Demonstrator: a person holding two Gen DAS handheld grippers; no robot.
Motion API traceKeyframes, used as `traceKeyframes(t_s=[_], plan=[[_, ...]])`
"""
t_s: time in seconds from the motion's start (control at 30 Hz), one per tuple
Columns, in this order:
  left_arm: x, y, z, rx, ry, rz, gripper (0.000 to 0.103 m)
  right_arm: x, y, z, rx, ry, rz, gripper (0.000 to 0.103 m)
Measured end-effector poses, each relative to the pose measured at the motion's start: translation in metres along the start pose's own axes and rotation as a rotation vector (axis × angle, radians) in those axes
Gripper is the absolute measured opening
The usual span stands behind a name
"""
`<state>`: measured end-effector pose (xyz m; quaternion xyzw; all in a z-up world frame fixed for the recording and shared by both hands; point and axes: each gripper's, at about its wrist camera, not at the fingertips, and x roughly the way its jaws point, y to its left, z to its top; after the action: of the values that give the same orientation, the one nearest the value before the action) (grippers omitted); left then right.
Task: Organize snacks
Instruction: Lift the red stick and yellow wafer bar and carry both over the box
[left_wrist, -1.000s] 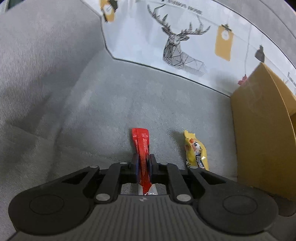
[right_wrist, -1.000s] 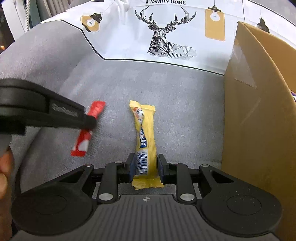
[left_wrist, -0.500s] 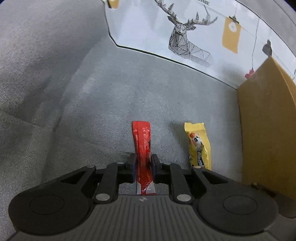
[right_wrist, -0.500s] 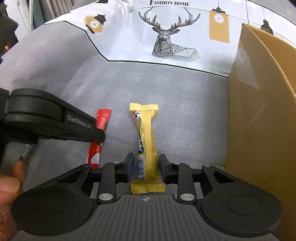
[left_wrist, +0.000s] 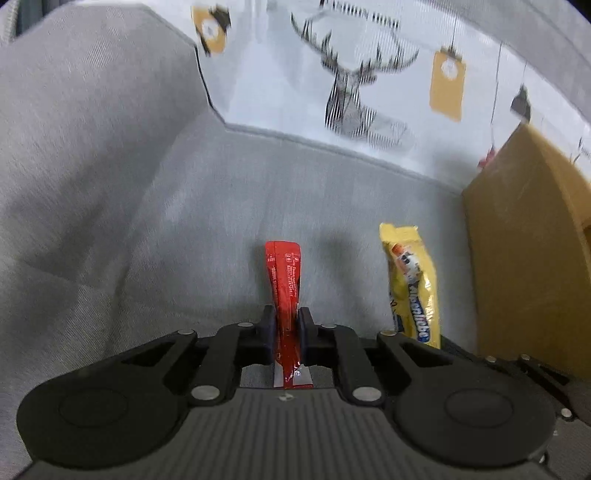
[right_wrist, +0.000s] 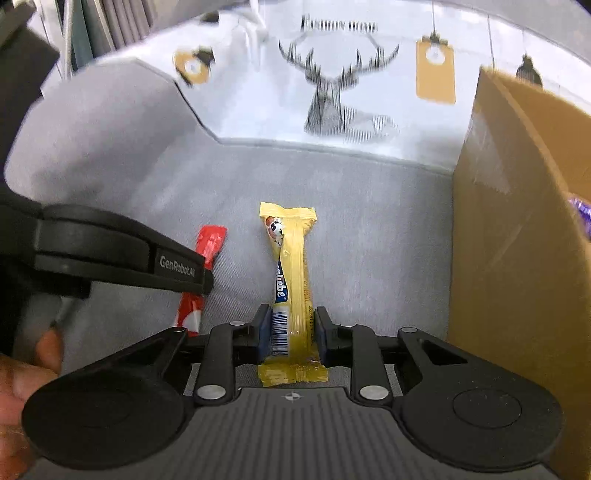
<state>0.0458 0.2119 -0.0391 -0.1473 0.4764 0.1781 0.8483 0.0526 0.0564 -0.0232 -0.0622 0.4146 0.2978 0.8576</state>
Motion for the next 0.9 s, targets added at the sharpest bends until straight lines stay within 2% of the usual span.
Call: traceKeyframes(t_s=[0.4, 0.53, 0.7, 0.9], plan=[[-0.057, -0.014, 0.014, 0.009, -0.196, 0.007, 0.012, -0.082, -0.006, 0.019, -0.014, -0.326, 0.017, 0.027], [-0.076, -0.026, 0.016, 0.026, -0.3, -0.013, 0.012, -0.106, -0.018, 0.018, -0.034, -0.431, 0.009, 0.027], [-0.092, -0.05, 0.015, 0.068, -0.425, -0.056, 0.012, -0.123, -0.038, 0.017, -0.035, -0.508, -0.026, 0.027], [-0.104, -0.074, 0.016, 0.09, -0.515, -0.14, 0.012, -0.135, -0.067, 0.016, 0.019, -0.558, -0.075, 0.027]])
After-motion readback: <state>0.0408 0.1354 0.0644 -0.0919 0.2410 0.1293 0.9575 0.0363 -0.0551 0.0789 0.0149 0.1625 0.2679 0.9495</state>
